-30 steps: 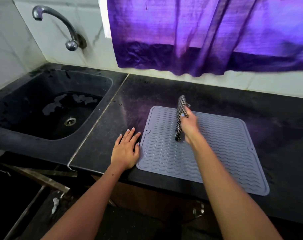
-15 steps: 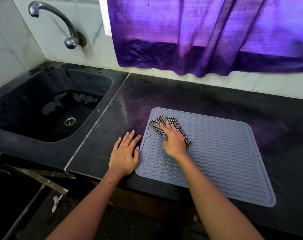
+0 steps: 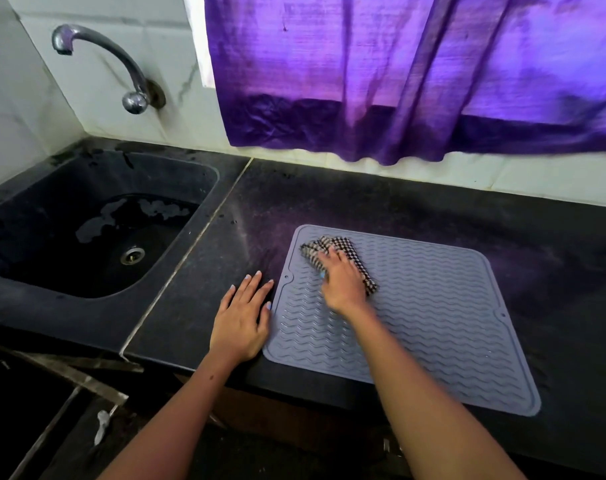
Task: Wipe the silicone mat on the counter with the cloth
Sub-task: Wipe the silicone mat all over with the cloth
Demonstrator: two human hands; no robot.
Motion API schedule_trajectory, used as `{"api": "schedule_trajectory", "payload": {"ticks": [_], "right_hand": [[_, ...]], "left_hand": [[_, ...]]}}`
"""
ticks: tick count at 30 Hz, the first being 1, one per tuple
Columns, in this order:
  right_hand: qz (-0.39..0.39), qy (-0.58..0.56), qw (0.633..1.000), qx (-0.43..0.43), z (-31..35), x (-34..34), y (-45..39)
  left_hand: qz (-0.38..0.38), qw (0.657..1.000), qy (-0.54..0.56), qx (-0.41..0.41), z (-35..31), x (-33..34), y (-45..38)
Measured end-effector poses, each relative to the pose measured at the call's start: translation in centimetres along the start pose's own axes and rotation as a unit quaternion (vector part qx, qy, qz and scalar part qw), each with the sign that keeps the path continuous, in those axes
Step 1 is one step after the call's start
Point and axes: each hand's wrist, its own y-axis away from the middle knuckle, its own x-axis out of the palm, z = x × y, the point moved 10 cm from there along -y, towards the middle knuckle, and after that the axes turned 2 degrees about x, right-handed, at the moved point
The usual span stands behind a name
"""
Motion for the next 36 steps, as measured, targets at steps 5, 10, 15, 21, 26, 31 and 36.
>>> {"api": "schedule_trajectory", "payload": {"ticks": [5,10,15,21,26,31,36], "right_hand": [[0.024,0.055,0.998,-0.024,-0.5,1.7,0.0],[0.078,-0.033,0.996,-0.026,-1.4,1.1,-0.7],[-0.001,-0.523,0.829,0.197,-5.0,-1.6,-1.9],[-0.191,-0.354,0.901,0.164,-7.7,-8.4,-0.2],[-0.010,0.011,0.998,0.059,-6.4,-1.6,-0.8],[-0.001,0.070,0.997,0.035,-6.3,-0.7,-0.9],[0.035,-0.154,0.981,0.108,-8.2,-2.4,-2.0]], "left_hand": [[-0.008,1.000,0.000,-0.003,0.1,0.1,0.0],[-0.011,1.000,0.010,-0.001,0.1,0.0,0.0],[-0.006,1.000,0.011,0.003,0.1,-0.1,0.0],[-0.004,1.000,0.007,0.003,0.1,0.1,0.0],[-0.003,1.000,0.005,0.000,0.3,0.3,-0.1],[-0.005,1.000,0.001,-0.002,0.4,0.4,-0.1],[0.001,1.000,0.000,-0.001,0.3,0.3,-0.1]]}}
